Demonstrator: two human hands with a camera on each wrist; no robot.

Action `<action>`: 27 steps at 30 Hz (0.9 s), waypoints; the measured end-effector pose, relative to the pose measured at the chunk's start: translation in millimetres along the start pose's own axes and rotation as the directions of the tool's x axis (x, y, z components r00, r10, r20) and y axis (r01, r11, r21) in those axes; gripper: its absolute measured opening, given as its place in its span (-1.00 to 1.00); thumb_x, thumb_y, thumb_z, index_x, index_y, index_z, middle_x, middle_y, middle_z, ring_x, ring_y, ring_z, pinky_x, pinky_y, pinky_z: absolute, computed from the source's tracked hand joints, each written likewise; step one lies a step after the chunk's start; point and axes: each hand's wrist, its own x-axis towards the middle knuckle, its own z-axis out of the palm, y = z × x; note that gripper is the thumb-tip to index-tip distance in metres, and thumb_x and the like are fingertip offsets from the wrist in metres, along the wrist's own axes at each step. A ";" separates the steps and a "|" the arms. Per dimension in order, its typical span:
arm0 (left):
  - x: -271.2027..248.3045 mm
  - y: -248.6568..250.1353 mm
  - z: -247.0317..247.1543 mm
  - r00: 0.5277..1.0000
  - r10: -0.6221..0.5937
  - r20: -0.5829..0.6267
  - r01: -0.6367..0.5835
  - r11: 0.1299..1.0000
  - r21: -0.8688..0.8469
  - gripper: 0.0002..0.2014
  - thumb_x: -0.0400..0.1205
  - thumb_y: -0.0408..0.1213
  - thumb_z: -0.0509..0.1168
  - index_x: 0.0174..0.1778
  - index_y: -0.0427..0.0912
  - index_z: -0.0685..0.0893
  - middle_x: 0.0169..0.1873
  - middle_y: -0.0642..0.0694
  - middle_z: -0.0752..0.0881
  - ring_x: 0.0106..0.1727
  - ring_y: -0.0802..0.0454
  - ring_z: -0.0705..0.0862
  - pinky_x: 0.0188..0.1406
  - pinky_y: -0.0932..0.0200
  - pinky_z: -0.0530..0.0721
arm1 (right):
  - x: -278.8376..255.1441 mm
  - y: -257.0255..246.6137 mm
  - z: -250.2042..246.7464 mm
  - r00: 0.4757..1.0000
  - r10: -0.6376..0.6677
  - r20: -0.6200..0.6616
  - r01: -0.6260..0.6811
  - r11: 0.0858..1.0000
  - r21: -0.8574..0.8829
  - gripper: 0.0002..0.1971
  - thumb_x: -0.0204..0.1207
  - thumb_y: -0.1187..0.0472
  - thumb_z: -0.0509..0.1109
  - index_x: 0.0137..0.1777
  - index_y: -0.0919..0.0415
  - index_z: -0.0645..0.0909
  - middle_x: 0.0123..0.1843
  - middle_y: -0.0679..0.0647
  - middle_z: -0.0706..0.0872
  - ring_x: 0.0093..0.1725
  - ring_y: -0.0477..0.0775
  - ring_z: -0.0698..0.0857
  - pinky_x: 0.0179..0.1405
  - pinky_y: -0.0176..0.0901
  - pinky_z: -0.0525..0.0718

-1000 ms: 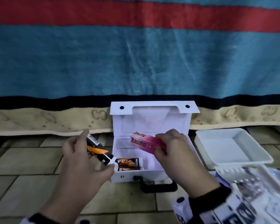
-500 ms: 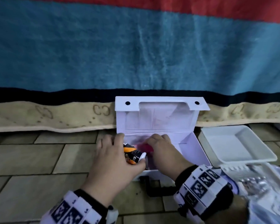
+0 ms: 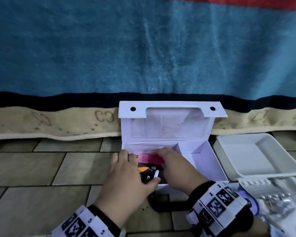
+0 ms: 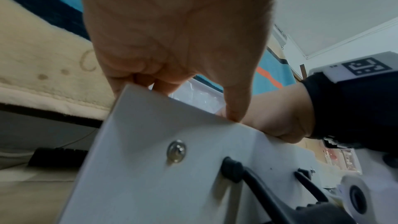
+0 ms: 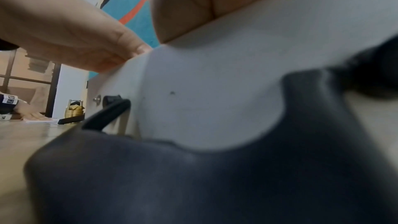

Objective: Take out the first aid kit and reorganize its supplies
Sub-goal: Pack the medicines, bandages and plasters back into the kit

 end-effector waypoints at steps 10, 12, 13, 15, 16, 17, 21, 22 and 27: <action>5.2 -7.1 -1.3 0.974 0.218 0.060 -0.214 0.975 -0.065 -0.68 0.58 -0.29 0.34 0.25 -0.04 0.60 0.19 0.05 0.57 0.27 0.07 0.46 0.19 0.41 0.32 | 0.9 1.6 4.0 0.998 -0.041 0.050 0.045 0.997 -0.070 -0.42 0.50 0.38 0.19 0.51 -0.02 0.35 0.44 -0.02 0.49 0.39 0.12 0.42 0.43 -0.18 0.35; 6.6 -10.3 0.6 0.961 0.244 0.127 -0.233 0.968 -0.095 -0.66 0.63 -0.34 0.24 0.32 0.02 0.56 0.19 0.07 0.59 0.29 0.12 0.46 0.17 0.41 0.31 | 0.6 1.5 4.3 0.996 -0.046 0.070 0.052 0.996 -0.078 -0.40 0.50 0.38 0.19 0.53 -0.03 0.31 0.47 -0.04 0.46 0.42 0.11 0.39 0.45 -0.18 0.32; 7.6 -11.3 0.5 0.962 0.239 0.130 -0.231 0.970 -0.070 -0.68 0.64 -0.32 0.23 0.30 0.01 0.57 0.18 0.07 0.60 0.28 0.11 0.47 0.20 0.36 0.36 | 1.3 1.5 4.3 0.996 -0.048 0.069 0.053 0.996 -0.070 -0.41 0.49 0.39 0.18 0.51 -0.04 0.33 0.46 -0.04 0.47 0.42 0.12 0.40 0.45 -0.18 0.33; 6.8 -11.4 0.9 0.969 0.210 0.126 -0.209 0.978 -0.027 -0.73 0.65 -0.30 0.21 0.26 -0.01 0.56 0.18 0.06 0.58 0.29 0.08 0.46 0.25 0.25 0.43 | 2.7 1.4 2.8 0.998 -0.038 0.055 0.039 0.999 -0.024 -0.45 0.48 0.42 0.17 0.44 -0.04 0.41 0.41 -0.03 0.53 0.37 0.13 0.45 0.40 -0.16 0.40; 6.2 -11.6 2.0 0.970 0.209 0.127 -0.210 0.978 -0.008 -0.73 0.65 -0.31 0.20 0.25 -0.01 0.54 0.19 0.06 0.57 0.29 0.07 0.45 0.27 0.21 0.43 | 3.0 1.4 1.9 0.998 -0.028 0.051 0.028 1.000 0.001 -0.46 0.47 0.43 0.16 0.41 -0.03 0.43 0.39 -0.02 0.55 0.35 0.12 0.46 0.37 -0.15 0.42; 5.1 -10.6 2.8 0.969 0.211 0.125 -0.214 0.977 0.006 -0.74 0.65 -0.31 0.20 0.24 -0.01 0.53 0.19 0.06 0.56 0.30 0.07 0.43 0.28 0.18 0.43 | 2.9 1.4 1.0 0.998 -0.021 0.052 0.020 1.000 0.017 -0.46 0.47 0.45 0.14 0.39 -0.02 0.45 0.38 -0.01 0.56 0.33 0.11 0.46 0.36 -0.14 0.43; 3.4 -8.3 1.3 0.969 0.191 0.154 -0.204 0.977 0.071 -0.73 0.46 -0.26 0.44 0.02 0.01 0.58 -0.03 0.10 0.62 0.08 0.07 0.56 0.04 0.24 0.57 | 1.0 0.7 1.4 0.997 -0.024 0.072 0.023 1.000 0.014 -0.47 0.49 0.42 0.14 0.43 0.00 0.41 0.39 0.02 0.52 0.36 0.11 0.41 0.38 -0.16 0.39; 3.7 -7.5 -0.6 0.974 0.190 0.126 -0.201 0.976 0.080 -0.69 0.35 -0.22 0.54 -0.07 0.02 0.59 -0.13 0.11 0.63 -0.02 0.08 0.60 -0.08 0.27 0.58 | 0.8 0.3 2.4 0.997 -0.023 0.079 0.023 1.000 0.004 -0.46 0.49 0.42 0.13 0.45 0.00 0.39 0.40 0.03 0.50 0.36 0.12 0.40 0.39 -0.16 0.37; -6.2 -6.7 4.0 0.977 0.205 0.063 -0.207 0.978 0.018 -0.78 0.63 -0.10 0.27 0.14 -0.07 0.60 0.07 -0.01 0.61 0.21 -0.03 0.55 0.18 0.15 0.48 | 1.5 0.0 3.4 0.998 -0.003 0.066 0.003 1.000 -0.002 -0.48 0.51 0.39 0.16 0.44 -0.02 0.39 0.37 0.05 0.53 0.37 0.14 0.42 0.40 -0.13 0.38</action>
